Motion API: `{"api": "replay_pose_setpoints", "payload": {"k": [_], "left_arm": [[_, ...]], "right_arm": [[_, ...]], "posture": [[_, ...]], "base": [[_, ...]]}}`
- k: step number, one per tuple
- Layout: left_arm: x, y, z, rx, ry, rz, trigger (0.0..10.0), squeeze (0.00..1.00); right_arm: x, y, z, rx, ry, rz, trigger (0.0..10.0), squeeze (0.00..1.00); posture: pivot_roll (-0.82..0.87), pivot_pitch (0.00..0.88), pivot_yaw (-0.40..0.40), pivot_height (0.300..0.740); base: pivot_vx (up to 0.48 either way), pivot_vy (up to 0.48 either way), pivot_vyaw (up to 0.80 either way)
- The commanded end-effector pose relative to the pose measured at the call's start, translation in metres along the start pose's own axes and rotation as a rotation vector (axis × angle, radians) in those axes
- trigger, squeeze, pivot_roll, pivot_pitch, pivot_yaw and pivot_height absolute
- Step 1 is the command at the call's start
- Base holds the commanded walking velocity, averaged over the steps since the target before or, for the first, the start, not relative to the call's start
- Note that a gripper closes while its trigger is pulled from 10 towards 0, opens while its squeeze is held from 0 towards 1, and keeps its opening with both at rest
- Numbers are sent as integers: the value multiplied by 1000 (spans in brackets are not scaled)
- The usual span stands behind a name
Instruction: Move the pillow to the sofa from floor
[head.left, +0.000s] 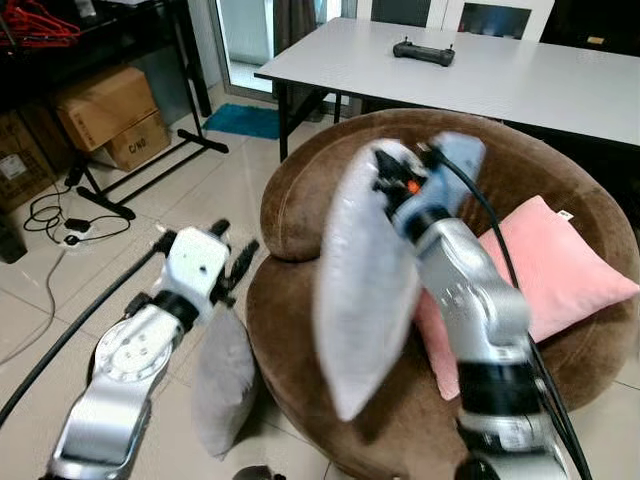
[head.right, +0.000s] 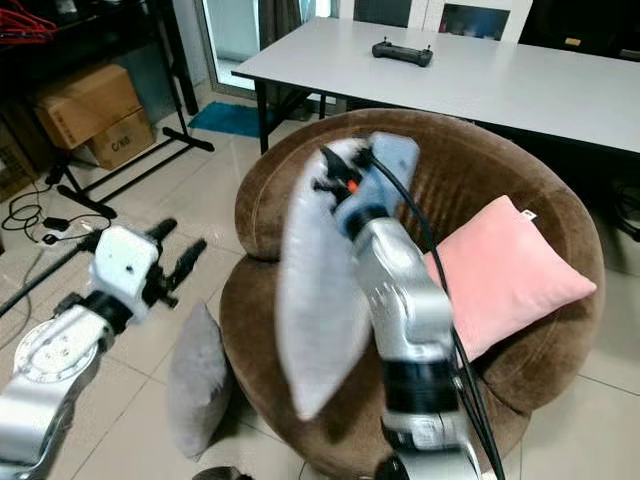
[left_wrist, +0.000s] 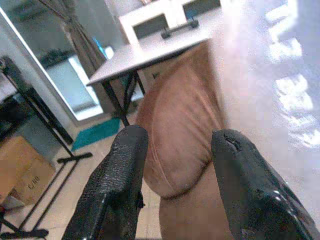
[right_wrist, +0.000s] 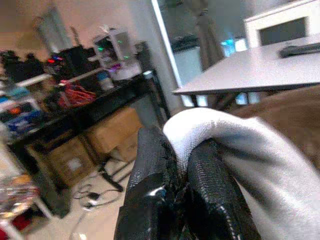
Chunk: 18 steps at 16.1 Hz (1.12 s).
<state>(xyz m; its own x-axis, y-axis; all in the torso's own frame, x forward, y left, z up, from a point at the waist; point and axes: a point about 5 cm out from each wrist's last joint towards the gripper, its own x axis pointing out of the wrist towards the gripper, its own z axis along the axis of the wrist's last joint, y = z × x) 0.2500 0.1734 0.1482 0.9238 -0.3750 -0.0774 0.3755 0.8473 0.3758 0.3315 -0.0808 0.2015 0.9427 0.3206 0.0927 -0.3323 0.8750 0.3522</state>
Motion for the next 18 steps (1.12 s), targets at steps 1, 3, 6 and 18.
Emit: {"api": "replay_pose_setpoints", "payload": {"k": [1, 3, 6, 18], "left_arm": [[-2, 1, 3, 9, 0, -25, 10000, 0], [-8, 1, -1, 34, 29, -76, 10000, 0], [-11, -2, -1, 39, 44, -131, 10000, 0], [-33, -14, 1, -197, 60, -393, 10000, 0]], "right_arm": [[6, 7, 14, 17, -69, 46, 10000, 0], [27, 3, 11, 44, -74, 49, 10000, 0], [41, -32, 3, 92, -56, -88, 10000, 0], [-51, -210, -17, -64, 20, -869, 10000, 0]], "posture": [[77, 0, 8, 740], [96, 0, 4, 740], [110, 0, 1, 740], [98, 0, 9, 740]], "base": [[0, 0, 0], [0, 0, 0], [0, 0, 0], [0, 0, 0]]}}
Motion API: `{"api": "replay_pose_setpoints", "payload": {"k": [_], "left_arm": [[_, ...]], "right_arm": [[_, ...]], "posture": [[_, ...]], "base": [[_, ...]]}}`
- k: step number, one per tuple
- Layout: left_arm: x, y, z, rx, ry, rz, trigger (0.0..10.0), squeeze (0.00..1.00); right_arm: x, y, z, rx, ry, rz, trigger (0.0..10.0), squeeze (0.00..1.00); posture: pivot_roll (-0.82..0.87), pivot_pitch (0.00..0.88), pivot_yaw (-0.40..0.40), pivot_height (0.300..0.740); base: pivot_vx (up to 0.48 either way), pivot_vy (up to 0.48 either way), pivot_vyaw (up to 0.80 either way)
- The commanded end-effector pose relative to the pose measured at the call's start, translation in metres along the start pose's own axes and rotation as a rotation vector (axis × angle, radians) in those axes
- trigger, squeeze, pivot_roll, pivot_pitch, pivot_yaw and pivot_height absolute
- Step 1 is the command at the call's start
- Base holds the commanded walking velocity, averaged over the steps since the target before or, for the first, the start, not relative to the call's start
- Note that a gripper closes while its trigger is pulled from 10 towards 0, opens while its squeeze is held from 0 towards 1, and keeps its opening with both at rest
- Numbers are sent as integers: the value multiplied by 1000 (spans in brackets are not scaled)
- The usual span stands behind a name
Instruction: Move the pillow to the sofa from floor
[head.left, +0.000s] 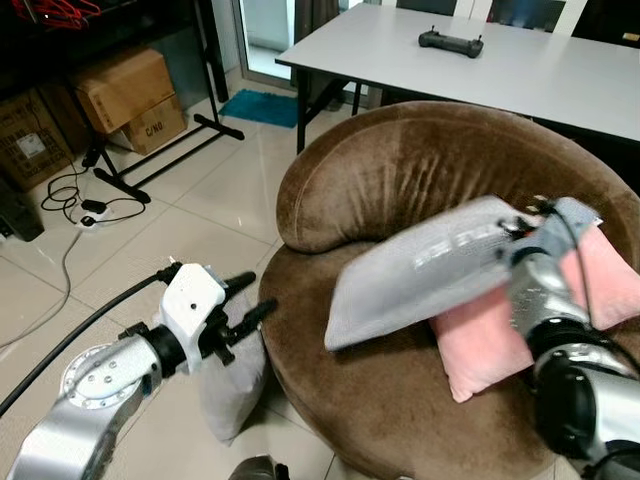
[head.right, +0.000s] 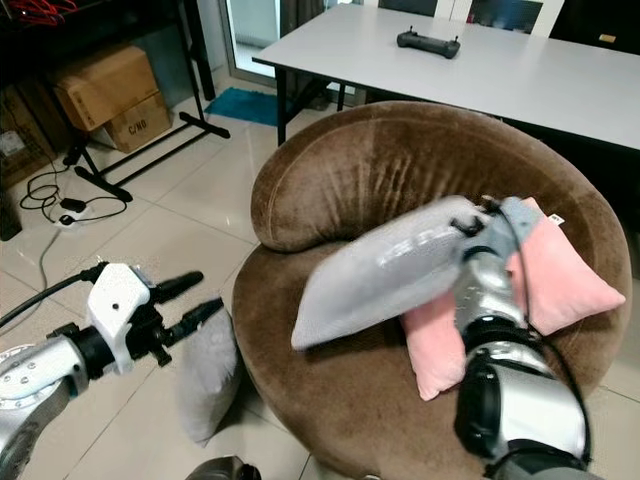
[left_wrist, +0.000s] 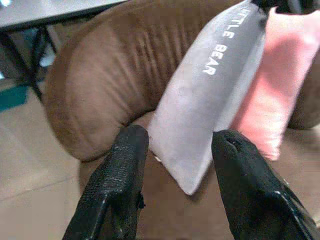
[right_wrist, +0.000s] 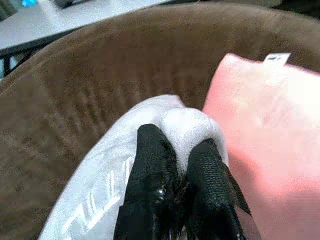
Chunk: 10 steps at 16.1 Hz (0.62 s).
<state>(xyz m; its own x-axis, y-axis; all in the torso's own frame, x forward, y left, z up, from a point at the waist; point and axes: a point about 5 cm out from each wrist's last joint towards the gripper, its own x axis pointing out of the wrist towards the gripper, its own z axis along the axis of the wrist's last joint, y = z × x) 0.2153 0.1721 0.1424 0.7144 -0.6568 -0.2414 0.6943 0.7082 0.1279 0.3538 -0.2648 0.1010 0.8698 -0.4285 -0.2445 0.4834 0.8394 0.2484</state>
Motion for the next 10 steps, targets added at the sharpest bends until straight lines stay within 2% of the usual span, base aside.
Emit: {"api": "replay_pose_setpoints", "payload": {"k": [1, 4, 5, 6, 8, 9, 10], "left_arm": [[-3, 1, 5, -12, -16, -19, 10000, 0], [-1, 2, 11, -17, -50, -31, 10000, 0], [-1, 2, 15, -32, -66, -39, 10000, 0], [-1, 2, 15, -42, -67, -43, 10000, 0], [-3, 0, 14, -50, -53, -59, 10000, 0], [-4, -1, 13, -54, -48, -65, 10000, 0], [-5, -2, 13, -55, -48, -64, 10000, 0]], "right_arm": [[1, -11, 9, -13, -52, -29, 10000, 0], [0, -15, 1, -49, -33, -17, 10000, 0], [-1, -17, -4, -63, -22, -16, 10000, 906], [-2, -20, -4, -85, -29, -28, 10000, 1000], [-2, -21, -3, -51, -52, -11, 10000, 1000], [-3, -24, 3, -15, -104, 3, 10000, 1000], [-3, -27, 9, -21, -143, 5, 10000, 1000]], "posture": [[98, 0, 9, 740], [89, 0, 18, 740], [89, 0, 18, 740], [89, 0, 18, 740], [89, 0, 18, 740], [95, 0, 11, 740], [98, 0, 4, 740]], "base": [[0, 0, 0], [0, 0, 0], [0, 0, 0], [0, 0, 0], [0, 0, 0], [0, 0, 0], [0, 0, 0]]}}
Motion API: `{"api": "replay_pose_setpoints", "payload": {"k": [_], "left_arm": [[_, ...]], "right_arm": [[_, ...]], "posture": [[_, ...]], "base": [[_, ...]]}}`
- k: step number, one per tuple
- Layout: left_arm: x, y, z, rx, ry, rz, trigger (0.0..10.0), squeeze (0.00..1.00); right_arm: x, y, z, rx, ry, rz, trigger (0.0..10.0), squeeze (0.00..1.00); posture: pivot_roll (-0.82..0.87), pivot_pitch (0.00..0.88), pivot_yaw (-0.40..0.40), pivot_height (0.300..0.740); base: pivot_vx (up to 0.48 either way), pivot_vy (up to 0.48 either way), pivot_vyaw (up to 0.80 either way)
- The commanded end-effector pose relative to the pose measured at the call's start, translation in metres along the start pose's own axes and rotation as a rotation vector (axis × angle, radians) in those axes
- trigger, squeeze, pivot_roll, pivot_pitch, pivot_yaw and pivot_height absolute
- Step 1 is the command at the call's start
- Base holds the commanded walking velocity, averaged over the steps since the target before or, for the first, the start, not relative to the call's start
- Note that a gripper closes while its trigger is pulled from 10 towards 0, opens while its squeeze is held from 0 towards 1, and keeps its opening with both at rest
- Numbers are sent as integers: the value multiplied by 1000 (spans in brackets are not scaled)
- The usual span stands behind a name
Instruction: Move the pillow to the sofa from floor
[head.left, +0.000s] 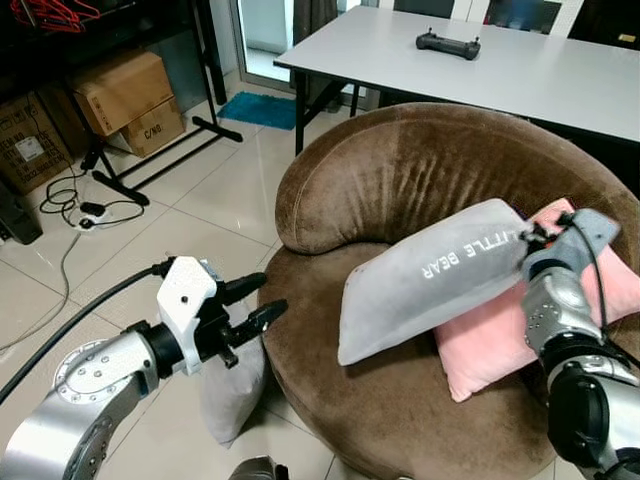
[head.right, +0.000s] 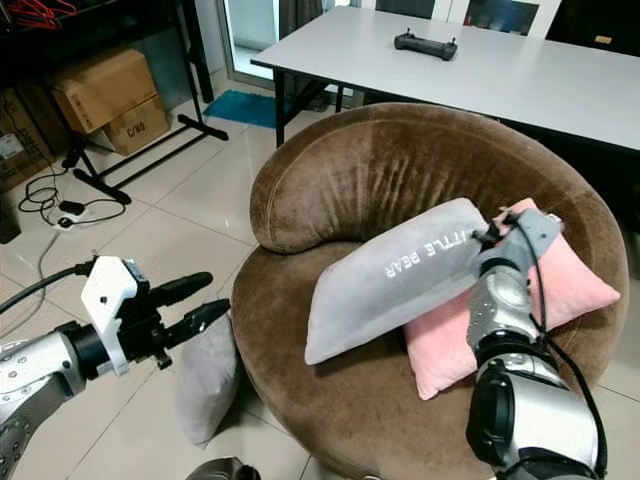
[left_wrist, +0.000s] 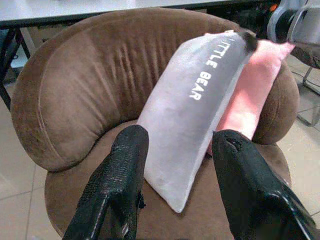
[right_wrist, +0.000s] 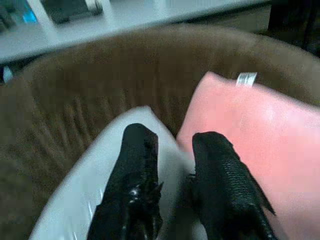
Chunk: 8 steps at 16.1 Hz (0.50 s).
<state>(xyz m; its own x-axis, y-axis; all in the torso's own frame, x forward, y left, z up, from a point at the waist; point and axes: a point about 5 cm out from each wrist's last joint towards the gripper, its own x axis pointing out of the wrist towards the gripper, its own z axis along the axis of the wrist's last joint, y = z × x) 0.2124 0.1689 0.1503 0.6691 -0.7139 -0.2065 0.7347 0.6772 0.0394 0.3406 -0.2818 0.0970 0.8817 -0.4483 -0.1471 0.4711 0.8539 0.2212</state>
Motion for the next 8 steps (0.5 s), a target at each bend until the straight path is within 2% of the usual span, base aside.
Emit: {"api": "replay_pose_setpoints", "payload": {"k": [1, 3, 4, 5, 6, 7, 8], "left_arm": [[-3, 1, 5, 22, -12, 14, 10000, 0], [-3, 0, 6, 34, -22, 43, 10000, 0], [1, 0, 7, 56, -51, 133, 10000, 0], [3, 0, 8, 64, -62, 172, 10000, 0], [6, 7, 6, 95, -61, 331, 10000, 0], [5, 10, 5, 95, -63, 385, 10000, 0], [4, 12, 3, 85, -67, 453, 10000, 0]], "right_arm": [[1, -10, 16, -11, -103, -15, 10000, 1000], [0, -20, 28, -58, -176, -64, 10000, 1000], [-5, -23, 40, -30, -273, -56, 10000, 980], [-9, -22, 44, -24, -316, -36, 10000, 980], [-26, -6, 40, -48, -317, 109, 10000, 0], [-36, 1, 38, -57, -310, 158, 10000, 0], [-53, 12, 32, -56, -291, 227, 10000, 0]], "posture": [[99, 0, -1, 740], [97, 0, -4, 740], [83, 0, 0, 740], [76, 0, 3, 740], [60, 0, 4, 740], [60, 0, 4, 740], [54, 0, 1, 740]], "base": [[0, 0, 0], [0, 0, 0], [0, 0, 0], [0, 0, 0], [0, 0, 0], [0, 0, 0], [0, 0, 0]]}}
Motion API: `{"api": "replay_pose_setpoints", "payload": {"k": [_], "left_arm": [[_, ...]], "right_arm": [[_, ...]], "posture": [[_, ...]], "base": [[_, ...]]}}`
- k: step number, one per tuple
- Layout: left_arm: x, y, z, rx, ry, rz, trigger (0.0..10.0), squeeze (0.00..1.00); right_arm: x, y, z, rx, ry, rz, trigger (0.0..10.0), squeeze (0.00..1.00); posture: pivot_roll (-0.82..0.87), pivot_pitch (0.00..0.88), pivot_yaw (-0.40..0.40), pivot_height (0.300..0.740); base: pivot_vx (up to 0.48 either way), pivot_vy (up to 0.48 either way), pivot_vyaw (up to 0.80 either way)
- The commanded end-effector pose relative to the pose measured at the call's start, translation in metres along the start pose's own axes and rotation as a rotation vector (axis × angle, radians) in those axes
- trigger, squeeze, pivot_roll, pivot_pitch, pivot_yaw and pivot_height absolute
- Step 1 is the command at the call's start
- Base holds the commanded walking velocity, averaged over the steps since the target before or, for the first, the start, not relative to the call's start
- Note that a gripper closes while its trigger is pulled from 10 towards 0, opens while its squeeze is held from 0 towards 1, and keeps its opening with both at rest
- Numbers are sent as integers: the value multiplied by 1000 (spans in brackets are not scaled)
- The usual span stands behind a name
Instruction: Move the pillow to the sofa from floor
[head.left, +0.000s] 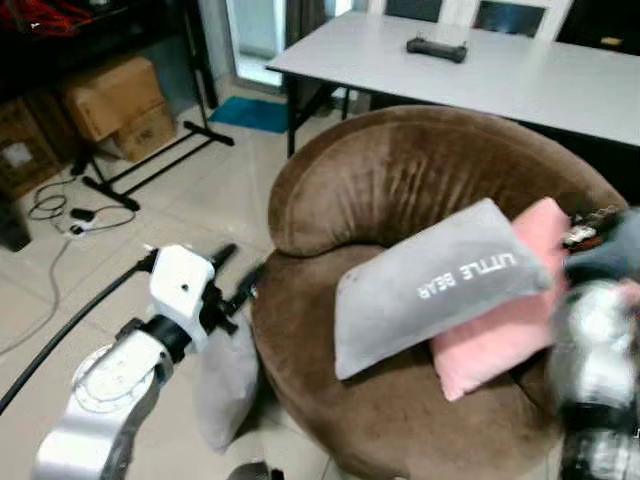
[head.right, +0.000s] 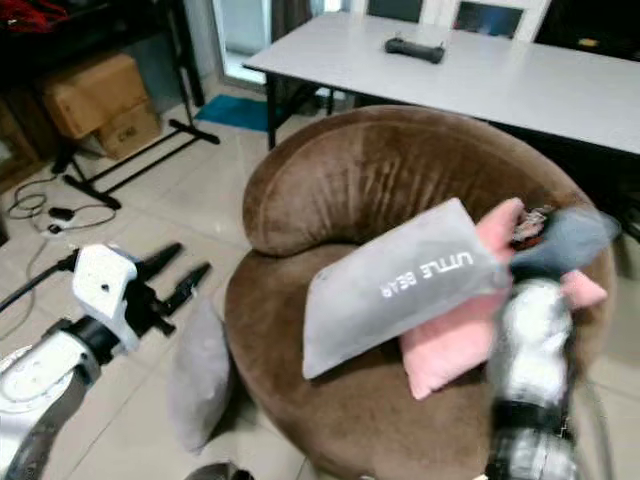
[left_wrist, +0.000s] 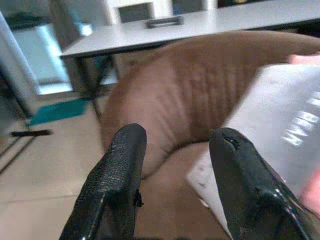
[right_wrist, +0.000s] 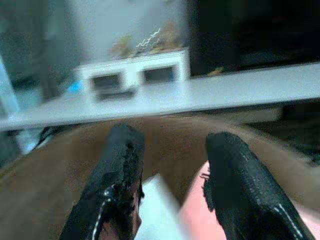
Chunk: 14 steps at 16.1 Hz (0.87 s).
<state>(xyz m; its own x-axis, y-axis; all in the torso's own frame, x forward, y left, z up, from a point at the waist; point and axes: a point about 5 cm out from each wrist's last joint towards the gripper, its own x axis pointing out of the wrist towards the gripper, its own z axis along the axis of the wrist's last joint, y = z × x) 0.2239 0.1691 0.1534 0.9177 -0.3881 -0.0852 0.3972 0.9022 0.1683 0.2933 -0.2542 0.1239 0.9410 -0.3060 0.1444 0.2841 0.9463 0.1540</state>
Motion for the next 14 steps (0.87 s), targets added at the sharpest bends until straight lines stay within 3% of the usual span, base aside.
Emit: {"api": "replay_pose_setpoints", "payload": {"k": [1, 2, 4, 10, 14], "left_arm": [[-1, 5, -2, 11, 6, 60, 10000, 0], [1, 5, -2, 23, -3, 91, 10000, 0], [2, 6, -4, 49, 1, 127, 10000, 0], [4, 9, -7, 68, 9, 180, 10000, 0], [6, 9, -7, 69, 3, 188, 10000, 0]], "right_arm": [[-10, 20, 8, 23, 16, 88, 10000, 0], [-34, 41, -1, 5, 96, 180, 10000, 0], [-61, 63, -8, -10, 187, 256, 10000, 0], [-70, 80, -7, 8, 278, 292, 10000, 0], [-70, 83, -7, 16, 300, 296, 10000, 0]], "posture": [[50, 0, -3, 740], [50, 0, -3, 740], [49, 0, -12, 740], [48, 0, -13, 740], [52, 0, -15, 740]], "base": [[0, 0, 0], [0, 0, 0], [0, 197, 0], [0, 412, 0], [0, 406, 0]]}}
